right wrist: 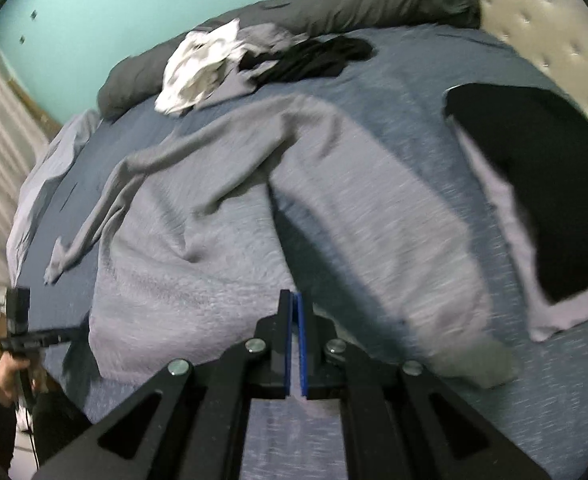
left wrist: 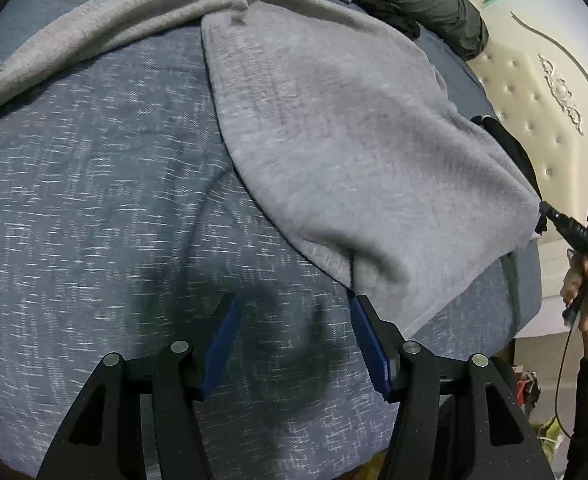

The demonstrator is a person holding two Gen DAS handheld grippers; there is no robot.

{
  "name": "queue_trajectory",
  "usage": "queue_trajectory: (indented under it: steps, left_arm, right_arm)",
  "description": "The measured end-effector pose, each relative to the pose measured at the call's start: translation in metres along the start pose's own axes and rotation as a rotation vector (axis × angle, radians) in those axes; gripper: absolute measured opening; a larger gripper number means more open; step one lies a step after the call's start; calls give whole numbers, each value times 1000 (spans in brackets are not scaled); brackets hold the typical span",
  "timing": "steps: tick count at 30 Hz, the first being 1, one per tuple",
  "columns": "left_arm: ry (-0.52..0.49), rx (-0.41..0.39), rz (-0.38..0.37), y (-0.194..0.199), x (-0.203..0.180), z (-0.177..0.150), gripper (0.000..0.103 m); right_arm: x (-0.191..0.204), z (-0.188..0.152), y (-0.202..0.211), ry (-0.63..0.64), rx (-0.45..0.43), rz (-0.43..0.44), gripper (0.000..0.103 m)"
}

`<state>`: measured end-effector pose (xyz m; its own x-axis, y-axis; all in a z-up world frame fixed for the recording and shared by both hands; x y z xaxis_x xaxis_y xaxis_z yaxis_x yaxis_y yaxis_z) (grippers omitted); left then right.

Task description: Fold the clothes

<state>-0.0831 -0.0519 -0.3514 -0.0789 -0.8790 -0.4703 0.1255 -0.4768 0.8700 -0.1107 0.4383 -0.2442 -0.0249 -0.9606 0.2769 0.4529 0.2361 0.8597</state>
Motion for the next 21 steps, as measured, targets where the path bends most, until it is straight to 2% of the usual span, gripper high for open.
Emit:
queue_trajectory:
  steps: [5, 7, 14, 16, 17, 18, 21]
  left_arm:
    - [-10, 9, -34, -13, -10, 5, 65]
    - [-9, 16, -37, -23, -16, 8, 65]
    - [62, 25, -57, -47, -19, 12, 65]
    - [87, 18, -79, -51, -17, 15, 65]
    - [97, 12, -92, -52, -16, 16, 65]
    - [108, 5, -105, -53, -15, 16, 65]
    - [119, -13, -127, -52, -10, 14, 64]
  right_arm:
    - [-20, 9, 10, -52, -30, -85, 0]
    - [-37, 12, 15, -94, -41, -91, 0]
    - [-45, 2, -4, -95, 40, -11, 2]
    - [-47, -5, -15, -97, 77, -16, 12]
    - [-47, -8, -21, -94, 92, -14, 30]
    - [-46, -12, -27, -90, 106, -8, 40]
    - [-41, -20, -40, -77, 132, 3, 42]
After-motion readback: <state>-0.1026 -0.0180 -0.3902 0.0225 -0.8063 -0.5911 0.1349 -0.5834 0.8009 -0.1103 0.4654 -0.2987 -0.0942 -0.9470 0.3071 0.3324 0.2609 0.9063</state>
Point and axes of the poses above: each gripper's, at about its wrist camera, not at the fingertips, and y roughly against the way its jaws point, x to its left, z to its top, the point moved 3 cm from there along -y, roughly the way its jaws point, and after that the axes turned 5 degrees about x, right-handed, at the moved point
